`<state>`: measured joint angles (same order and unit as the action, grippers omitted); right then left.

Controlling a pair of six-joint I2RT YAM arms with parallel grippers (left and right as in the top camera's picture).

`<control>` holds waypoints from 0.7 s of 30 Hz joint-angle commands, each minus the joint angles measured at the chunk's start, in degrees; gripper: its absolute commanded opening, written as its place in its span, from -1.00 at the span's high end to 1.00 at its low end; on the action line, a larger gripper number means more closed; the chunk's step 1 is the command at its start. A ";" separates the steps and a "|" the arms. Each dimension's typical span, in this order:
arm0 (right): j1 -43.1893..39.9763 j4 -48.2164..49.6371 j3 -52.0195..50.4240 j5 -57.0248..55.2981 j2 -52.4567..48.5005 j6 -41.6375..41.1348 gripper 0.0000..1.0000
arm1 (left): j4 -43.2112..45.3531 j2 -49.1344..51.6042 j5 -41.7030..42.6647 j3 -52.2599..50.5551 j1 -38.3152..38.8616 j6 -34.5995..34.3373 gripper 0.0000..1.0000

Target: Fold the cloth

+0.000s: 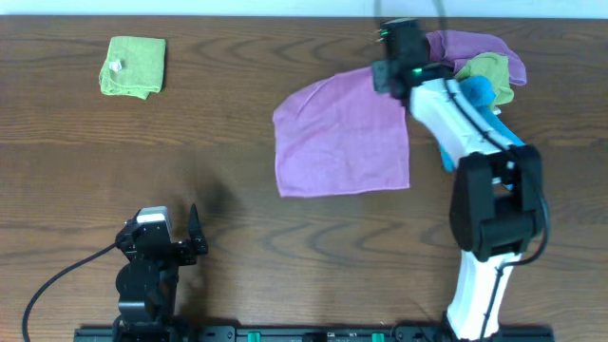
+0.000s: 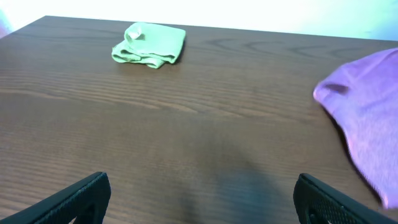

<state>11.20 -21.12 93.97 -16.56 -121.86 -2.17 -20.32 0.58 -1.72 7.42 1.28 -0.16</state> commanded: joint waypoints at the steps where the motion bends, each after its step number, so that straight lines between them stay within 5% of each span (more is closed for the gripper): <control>1: -0.72 -0.20 0.00 0.28 -0.35 -5.29 -0.99 | -0.31 -0.33 -0.15 -1.27 -0.13 0.39 -0.91; 9: 3.02 -3.63 0.46 2.34 -0.17 -0.85 -0.99 | -0.31 -0.33 -0.15 -1.27 -0.13 0.39 -0.91; 13: 4.22 0.13 0.46 -7.54 -0.17 -0.72 -0.98 | -0.31 -0.33 -0.15 -1.27 -0.13 0.39 -0.91; 18: 1.60 -0.46 1.36 16.63 0.26 4.07 -0.99 | -0.31 -0.33 -0.15 -1.27 -0.13 0.39 -0.91; 21: -0.37 -0.31 1.33 9.99 0.20 -3.28 -0.98 | -0.31 -0.33 -0.17 -1.27 -0.13 0.39 -0.91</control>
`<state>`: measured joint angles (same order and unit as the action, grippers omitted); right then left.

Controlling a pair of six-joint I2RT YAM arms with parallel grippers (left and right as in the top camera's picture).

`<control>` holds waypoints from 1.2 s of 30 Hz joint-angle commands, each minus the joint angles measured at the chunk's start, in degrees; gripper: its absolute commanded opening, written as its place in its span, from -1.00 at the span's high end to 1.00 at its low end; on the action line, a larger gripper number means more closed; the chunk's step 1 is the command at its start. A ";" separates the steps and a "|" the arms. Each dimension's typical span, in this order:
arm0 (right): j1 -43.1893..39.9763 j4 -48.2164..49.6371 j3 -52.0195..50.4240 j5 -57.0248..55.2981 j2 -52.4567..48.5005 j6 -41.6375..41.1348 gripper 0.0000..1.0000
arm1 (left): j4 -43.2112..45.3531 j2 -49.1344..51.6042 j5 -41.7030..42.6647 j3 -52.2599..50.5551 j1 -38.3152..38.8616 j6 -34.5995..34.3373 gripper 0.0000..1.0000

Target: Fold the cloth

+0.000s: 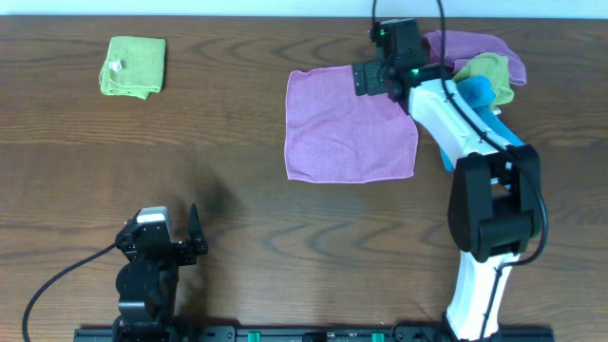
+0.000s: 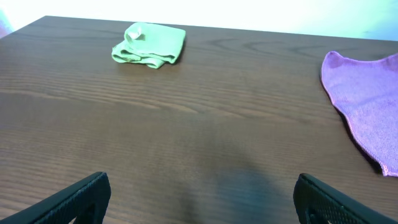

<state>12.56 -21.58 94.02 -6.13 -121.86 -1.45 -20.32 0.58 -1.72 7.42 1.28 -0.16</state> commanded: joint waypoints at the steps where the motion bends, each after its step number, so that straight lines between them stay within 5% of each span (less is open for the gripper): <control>1: -2.08 0.15 1.29 -5.40 0.20 -6.67 -0.99 | -0.31 -0.33 -0.15 -1.27 -0.13 0.39 -0.91; 4: -2.08 -0.74 1.29 -22.84 0.20 -12.61 -0.99 | -0.31 -0.33 -0.15 -1.27 -0.13 0.39 -0.91; 6: -1.86 -0.94 1.29 -23.80 0.20 -12.55 -0.99 | -0.31 -0.33 -0.15 -1.27 -0.13 0.39 -0.91; 11: -2.82 -1.18 1.31 17.35 0.24 0.52 -0.99 | -0.31 -0.33 -0.15 -1.27 -0.13 0.39 -0.91; 13: -3.17 -0.66 1.31 22.95 0.24 -0.04 -0.99 | -0.33 -0.33 -0.15 -1.27 -0.13 0.39 -0.91; 19: -2.56 -4.98 1.31 -11.50 0.24 -12.02 -0.99 | -0.31 -0.33 -0.15 -1.27 -0.13 0.39 -0.91; 30: -3.56 -7.52 1.31 10.14 0.24 -7.69 -0.99 | -0.31 -0.33 -0.15 -1.27 -0.13 0.39 -0.91; 36: -4.52 -8.33 1.29 6.14 0.24 -13.38 -0.99 | -0.31 -0.33 -0.17 -1.27 -0.13 0.39 -0.91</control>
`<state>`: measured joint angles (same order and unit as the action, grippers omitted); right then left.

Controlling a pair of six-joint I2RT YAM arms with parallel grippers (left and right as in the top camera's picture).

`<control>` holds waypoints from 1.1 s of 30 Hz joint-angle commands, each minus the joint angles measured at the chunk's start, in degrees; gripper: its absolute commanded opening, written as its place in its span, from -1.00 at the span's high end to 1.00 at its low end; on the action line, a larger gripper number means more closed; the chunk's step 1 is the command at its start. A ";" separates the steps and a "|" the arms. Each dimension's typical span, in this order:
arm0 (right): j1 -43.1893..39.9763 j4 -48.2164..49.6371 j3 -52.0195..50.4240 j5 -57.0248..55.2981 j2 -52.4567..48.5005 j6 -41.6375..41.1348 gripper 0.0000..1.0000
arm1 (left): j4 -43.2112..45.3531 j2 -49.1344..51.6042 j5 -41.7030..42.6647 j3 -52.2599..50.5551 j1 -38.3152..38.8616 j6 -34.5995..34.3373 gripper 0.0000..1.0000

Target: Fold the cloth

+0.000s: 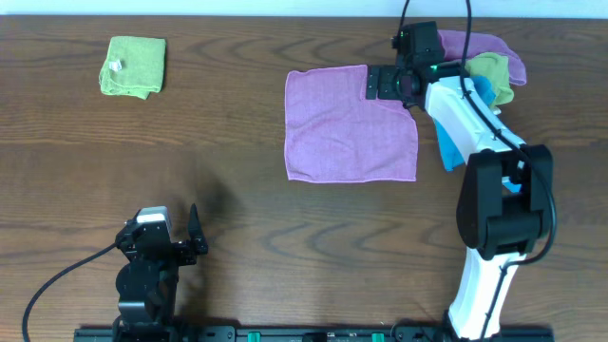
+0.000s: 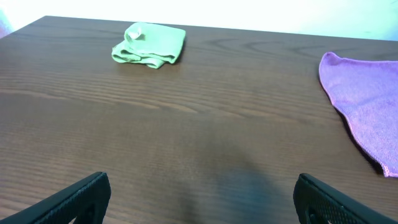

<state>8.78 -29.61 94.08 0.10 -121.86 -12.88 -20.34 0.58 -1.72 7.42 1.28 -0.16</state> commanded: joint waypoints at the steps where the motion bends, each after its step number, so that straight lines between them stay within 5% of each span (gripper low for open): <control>1: -0.72 -0.39 1.22 -0.04 0.24 -1.84 -0.98 | -0.28 -0.33 -0.15 -1.27 -0.13 0.39 -0.91; 15: 1.49 -1.70 1.27 4.22 0.76 17.62 -0.89 | -0.28 -0.33 -0.15 -1.27 -0.13 0.39 -0.91; 23: 3.74 -1.68 1.27 4.22 0.68 18.78 -0.55 | -0.28 -0.33 -0.17 -1.27 -0.13 0.39 -0.91; 33: 8.74 -16.96 1.53 3.04 8.48 16.57 -0.62 | -0.28 -0.33 -0.15 -1.27 -0.13 0.39 -0.91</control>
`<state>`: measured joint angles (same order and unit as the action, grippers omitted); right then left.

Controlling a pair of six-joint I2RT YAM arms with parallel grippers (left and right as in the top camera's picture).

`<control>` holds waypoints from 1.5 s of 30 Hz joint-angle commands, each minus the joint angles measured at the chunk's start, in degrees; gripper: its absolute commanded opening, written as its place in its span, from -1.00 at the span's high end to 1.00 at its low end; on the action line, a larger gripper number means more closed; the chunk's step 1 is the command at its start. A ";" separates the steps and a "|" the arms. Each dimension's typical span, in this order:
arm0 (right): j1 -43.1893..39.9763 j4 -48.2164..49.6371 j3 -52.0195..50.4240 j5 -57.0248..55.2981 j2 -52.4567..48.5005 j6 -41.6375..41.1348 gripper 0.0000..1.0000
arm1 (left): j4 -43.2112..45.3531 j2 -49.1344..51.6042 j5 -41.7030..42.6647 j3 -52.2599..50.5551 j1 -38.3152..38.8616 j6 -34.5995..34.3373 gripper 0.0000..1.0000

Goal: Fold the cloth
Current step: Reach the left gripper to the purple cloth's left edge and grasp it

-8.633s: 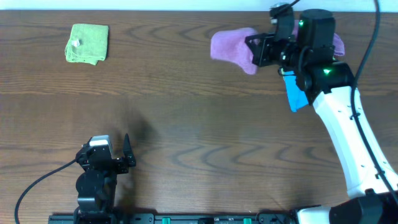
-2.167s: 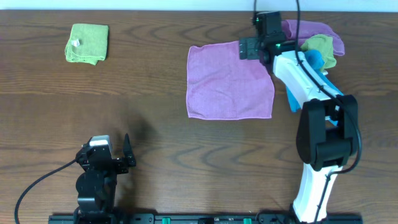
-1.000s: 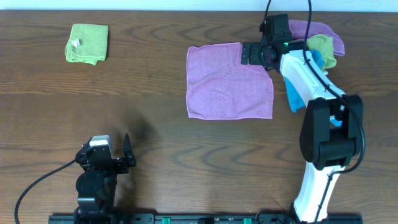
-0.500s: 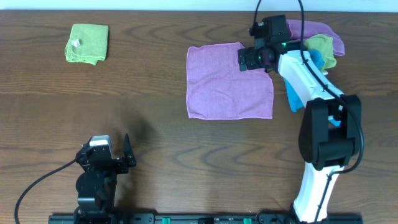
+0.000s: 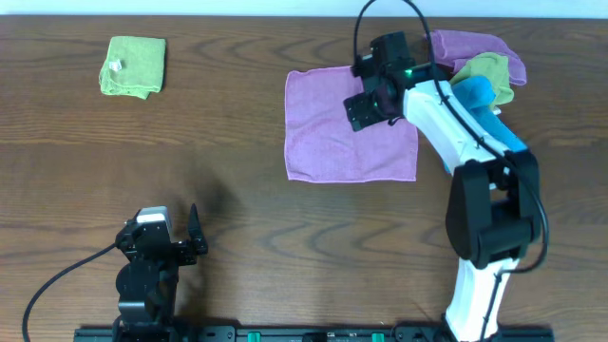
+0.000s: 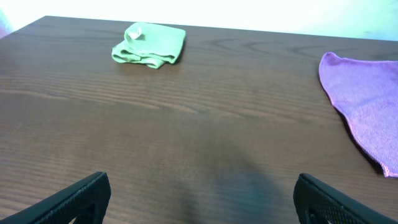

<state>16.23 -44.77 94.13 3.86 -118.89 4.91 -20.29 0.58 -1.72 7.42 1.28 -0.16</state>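
A purple cloth (image 5: pixel 332 133) lies spread flat and roughly square on the dark wooden table, right of centre; its left edge shows in the left wrist view (image 6: pixel 367 106). My right gripper (image 5: pixel 364 107) hangs over the cloth's upper right part, its fingers looking spread with nothing in them. My left gripper (image 5: pixel 195 237) rests near the front left edge, far from the cloth. It is open (image 6: pixel 202 199) over bare wood, with only its two fingertips (image 6: pixel 81 196) showing.
A folded green cloth (image 5: pixel 133 66) lies at the back left, also visible from the left wrist (image 6: pixel 149 45). A pile of purple, green and blue cloths (image 5: pixel 480 66) sits at the back right, under the right arm.
My right gripper has moved from the cloth's top right corner down and left, to above the cloth's upper right part. The cloth lies as before. The left arm has not moved.
At first my right gripper held the purple cloth's far corner, with the cloth rumpled and partly lifted. Then the cloth lay spread out square with the gripper still at its top edge. Later the gripper sat at the top right corner, and now it is over the cloth.
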 commanded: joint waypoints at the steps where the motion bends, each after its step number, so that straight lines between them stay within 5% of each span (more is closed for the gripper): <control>1: 1.70 -3.28 1.49 -0.55 6.69 -1.55 -0.62 | -0.33 -0.33 -0.15 -1.27 -0.13 0.39 -0.91; 7: 2.97 -10.03 1.49 -0.55 17.33 -3.54 -0.65 | -0.17 -0.33 0.39 -1.27 -0.13 -0.70 -0.91; 13: 3.13 -17.03 1.49 -0.33 31.95 -6.73 -0.70 | -0.15 -0.33 20.24 -1.27 -0.13 -33.16 -0.91; 19: 3.13 -24.65 1.49 -0.39 39.93 -7.23 -0.83 | 2.36 -0.33 21.90 -1.27 -0.13 -54.75 -0.91; 29: 2.91 -27.78 1.49 -0.46 44.81 -7.23 -0.80 | 25.18 6.78 30.71 -1.27 0.44 -50.18 -0.70; 38: 2.91 -23.69 1.49 -0.63 44.76 -7.23 -0.85 | 34.07 36.09 32.85 5.07 6.45 -40.87 -0.70; 45: 2.69 -22.29 1.49 -0.90 44.76 -7.21 -0.82 | 33.35 61.31 32.83 22.05 13.27 -28.98 -0.63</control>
<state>18.83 -67.48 94.98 3.40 -74.52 -1.89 13.17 56.05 30.11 24.03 12.58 -36.36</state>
